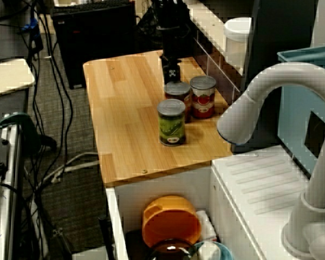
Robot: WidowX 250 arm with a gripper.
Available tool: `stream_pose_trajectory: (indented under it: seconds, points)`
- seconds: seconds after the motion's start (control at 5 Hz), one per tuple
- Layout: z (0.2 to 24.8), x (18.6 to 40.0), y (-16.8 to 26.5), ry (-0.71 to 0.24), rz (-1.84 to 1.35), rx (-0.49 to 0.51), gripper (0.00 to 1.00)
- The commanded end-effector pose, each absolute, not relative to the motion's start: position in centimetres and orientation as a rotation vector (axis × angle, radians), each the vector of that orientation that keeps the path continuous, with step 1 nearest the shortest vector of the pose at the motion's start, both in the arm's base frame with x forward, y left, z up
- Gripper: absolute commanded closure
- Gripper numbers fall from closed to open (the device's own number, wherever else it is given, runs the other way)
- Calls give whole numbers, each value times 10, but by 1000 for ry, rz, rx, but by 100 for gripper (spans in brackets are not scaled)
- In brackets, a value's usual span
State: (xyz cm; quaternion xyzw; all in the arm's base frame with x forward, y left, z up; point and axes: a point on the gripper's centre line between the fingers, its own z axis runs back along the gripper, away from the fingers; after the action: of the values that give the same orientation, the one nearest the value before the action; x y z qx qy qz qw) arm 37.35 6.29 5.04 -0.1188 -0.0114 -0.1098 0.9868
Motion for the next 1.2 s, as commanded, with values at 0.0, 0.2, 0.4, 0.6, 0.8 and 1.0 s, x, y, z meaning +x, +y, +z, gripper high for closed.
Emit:
stream_pose_trajectory:
  seconds: [0.0, 0.2, 0.4, 0.6, 0.8, 1.0]
  points:
    - [71, 345, 18, 65, -301, -357, 0]
    - [79, 339, 10, 105, -320, -420, 0]
    - [81, 332, 6, 130, -321, -458, 0]
    - [79, 320, -5, 153, -342, -475, 0]
    - [77, 308, -15, 179, -379, -488, 0]
    - [79, 303, -20, 154, -391, -467, 0]
